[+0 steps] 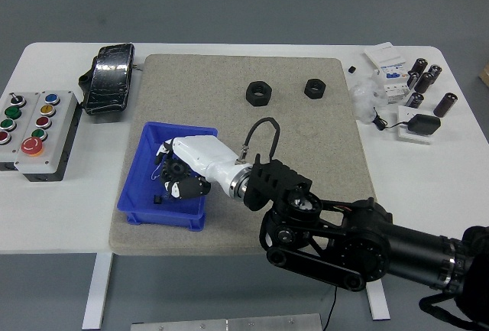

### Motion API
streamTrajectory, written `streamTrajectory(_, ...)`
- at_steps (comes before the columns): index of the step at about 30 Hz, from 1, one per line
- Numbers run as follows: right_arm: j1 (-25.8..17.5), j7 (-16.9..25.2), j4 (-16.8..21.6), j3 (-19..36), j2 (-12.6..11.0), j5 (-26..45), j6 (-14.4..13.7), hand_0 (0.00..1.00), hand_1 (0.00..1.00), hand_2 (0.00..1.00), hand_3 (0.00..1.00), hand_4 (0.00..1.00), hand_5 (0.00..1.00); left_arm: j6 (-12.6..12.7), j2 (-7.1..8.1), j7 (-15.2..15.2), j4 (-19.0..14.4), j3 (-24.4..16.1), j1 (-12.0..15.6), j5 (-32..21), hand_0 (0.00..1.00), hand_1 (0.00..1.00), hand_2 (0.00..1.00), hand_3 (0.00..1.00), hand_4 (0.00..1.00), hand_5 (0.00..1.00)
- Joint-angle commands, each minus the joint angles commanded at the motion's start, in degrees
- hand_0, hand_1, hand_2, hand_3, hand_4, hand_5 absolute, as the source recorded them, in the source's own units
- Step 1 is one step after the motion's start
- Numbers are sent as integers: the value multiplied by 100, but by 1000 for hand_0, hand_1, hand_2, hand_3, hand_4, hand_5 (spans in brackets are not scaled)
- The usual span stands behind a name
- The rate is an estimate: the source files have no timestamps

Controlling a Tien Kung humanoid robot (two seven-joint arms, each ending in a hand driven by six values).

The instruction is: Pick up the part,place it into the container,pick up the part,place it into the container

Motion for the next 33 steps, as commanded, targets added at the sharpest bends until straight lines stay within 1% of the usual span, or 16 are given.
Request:
streamTrajectory(1, 9, -67, 16, 3, 3, -58, 129, 742, 793, 831, 772, 637, 260, -1, -2, 3, 0, -2, 2, 1, 656, 599, 558, 622, 652, 447)
streamTrajectory(2, 16, -112, 33, 7, 5, -104, 248, 770, 820, 852, 834, 731, 255, -1, -4, 7, 0, -4, 4, 2, 655, 599, 558, 622, 653, 448)
streamTrajectory(5, 29, -160, 78, 11, 6, -200, 423, 770, 820, 852, 834, 731, 255, -4, -9, 14, 0, -13, 8, 13, 655, 599, 558, 622, 653, 448)
streamTrajectory(7, 24, -117, 94, 15, 8, -204, 398, 770, 820, 852, 834, 731, 255, -5, -11, 16, 0, -10, 8, 10, 655, 599, 558, 622, 653, 448)
streamTrajectory(8, 18, -80, 95, 19, 8, -196, 357, 750, 805, 836, 825, 762, 277, -6, -11, 16, 0, -8, 7, 8, 655, 599, 558, 622, 653, 448)
streamTrajectory(11, -36, 88, 97, 58, 0, -110, 137, 750, 805, 836, 825, 762, 277, -8, -10, 12, 0, -6, 6, 7, 655, 599, 558, 622, 653, 448)
streamTrajectory(13, -140, 216, 141, 176, -47, -50, -95, 750, 805, 836, 825, 762, 277, -10, -8, 8, 0, -9, 4, 15, 655, 599, 558, 622, 653, 448)
streamTrajectory(14, -213, 256, 179, 269, -91, -37, -216, 647, 733, 782, 756, 740, 281, -11, -8, 6, 0, -6, 4, 12, 655, 599, 558, 622, 653, 449)
streamTrajectory(16, -395, 228, 263, 496, -224, -126, -433, 647, 733, 782, 756, 740, 281, -10, -10, 2, 0, -10, 7, 15, 655, 599, 558, 622, 653, 449)
streamTrajectory(18, -594, 36, 327, 757, -406, -369, -507, 647, 733, 782, 756, 740, 281, -6, -14, 2, 0, -19, 15, 21, 655, 599, 558, 622, 653, 449)
streamTrajectory(19, -679, -85, 346, 889, -500, -500, -460, 647, 733, 782, 756, 740, 281, -4, -17, 4, 0, -28, 21, 30, 655, 599, 558, 622, 653, 449)
streamTrajectory(20, -751, -213, 359, 1018, -588, -636, -378, 576, 711, 782, 764, 729, 288, -2, -19, 7, 0, -38, 26, 39, 656, 599, 558, 621, 652, 447)
streamTrajectory(25, -1017, -853, 351, 1432, -910, -1207, 218, 576, 711, 782, 764, 729, 288, 9, -19, 9, 0, -79, 34, 79, 656, 599, 558, 621, 652, 447)
streamTrajectory(26, -1054, -946, 333, 1448, -936, -1250, 312, 542, 705, 786, 765, 729, 291, 11, -18, 4, 0, -76, 31, 75, 655, 599, 558, 621, 651, 443)
streamTrajectory(30, -1239, -1013, 232, 1443, -987, -1238, 776, 542, 705, 786, 765, 729, 291, 12, -8, -24, 0, -37, 10, 32, 655, 599, 558, 621, 651, 443)
streamTrajectory(33, -1308, -1013, 177, 1400, -983, -1198, 924, 516, 696, 780, 766, 728, 304, 10, -5, -34, 0, -28, 5, 28, 655, 599, 558, 620, 651, 442)
